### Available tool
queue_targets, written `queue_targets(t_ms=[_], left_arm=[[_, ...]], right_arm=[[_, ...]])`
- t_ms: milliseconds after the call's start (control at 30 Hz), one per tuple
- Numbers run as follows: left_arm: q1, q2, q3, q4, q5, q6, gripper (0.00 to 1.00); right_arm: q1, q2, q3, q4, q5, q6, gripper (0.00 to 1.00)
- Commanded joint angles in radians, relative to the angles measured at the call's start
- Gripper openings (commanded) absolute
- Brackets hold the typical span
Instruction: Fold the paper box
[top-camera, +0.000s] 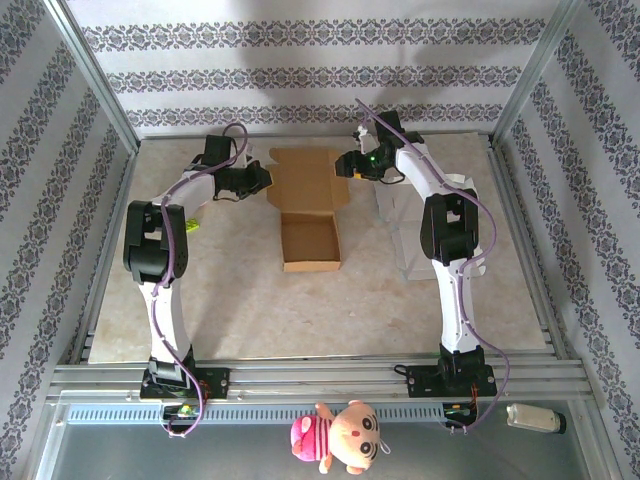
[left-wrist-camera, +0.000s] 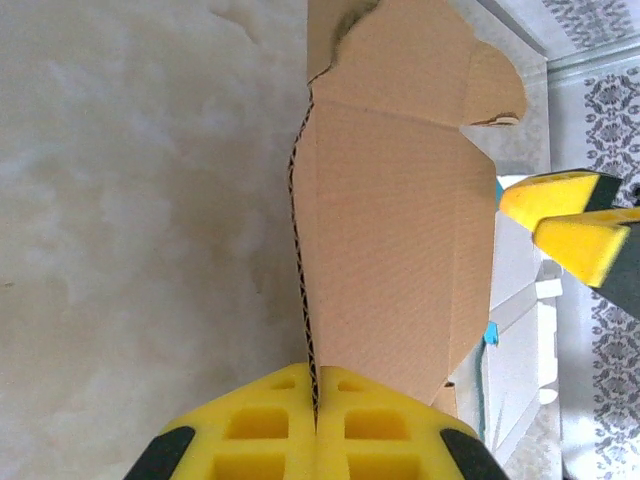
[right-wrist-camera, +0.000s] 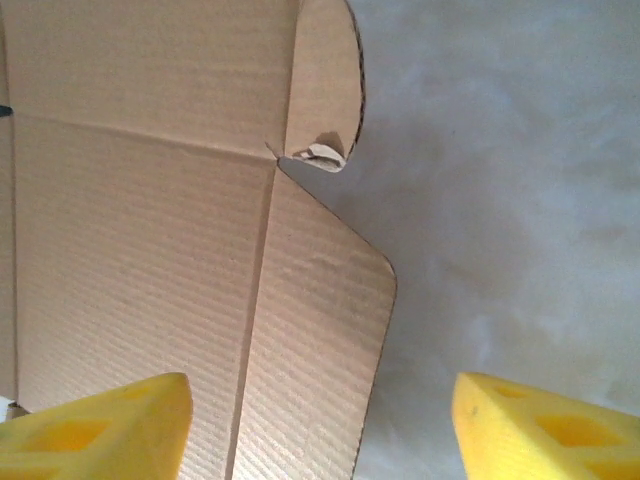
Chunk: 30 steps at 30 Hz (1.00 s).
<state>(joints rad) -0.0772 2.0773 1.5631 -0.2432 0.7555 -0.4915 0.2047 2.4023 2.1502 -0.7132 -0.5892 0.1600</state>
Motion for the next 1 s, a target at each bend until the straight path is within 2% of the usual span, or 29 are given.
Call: queue_targets(t_ms=[0,167,233,300,433,567,700,767,967], left_arm=[[0.001,-0.066,0.021,0.034,0.041,0.093,0.0],[0.001,-0.072,0.019,0.049,0.055,0.139,0.0],[0.001,-0.072,0.018,0.052,0.062,0.156,0.0],[0.001,-0.071,0.013,0.066,0.067,0.162,0.0],[0.001,-0.06,0.011,0.085,0.081,0.16,0.0],[0.001,-0.055,0.011,0.08,0.082,0.175,0.0],[0.001,-0.058,0.011,0.079,0.077,0.19,0.0],[0.001,-0.064,0.01,0.081,0.066,0.196,0.0],[-0.005,-0.117,-0.071,0.222,0.044,0.15,0.12]], right_arm=[[-0.002,-0.065,-0.049,0.03,-0.065,0.014,0.6],[-0.012,-0.079,-0.086,0.093,-0.09,0.072,0.48],[-0.01,-0.081,-0.098,0.106,-0.099,0.072,0.5],[-0.011,-0.075,-0.105,0.116,-0.103,0.073,0.58],[-0.018,-0.062,-0.131,0.163,-0.129,0.09,0.57],[-0.016,-0.057,-0.127,0.167,-0.145,0.088,0.46],[-0.016,-0.077,-0.133,0.163,-0.135,0.089,0.28],[-0.013,-0.104,-0.155,0.168,-0.125,0.082,0.24],[0.025,-0.228,-0.273,0.216,-0.014,0.067,0.13]])
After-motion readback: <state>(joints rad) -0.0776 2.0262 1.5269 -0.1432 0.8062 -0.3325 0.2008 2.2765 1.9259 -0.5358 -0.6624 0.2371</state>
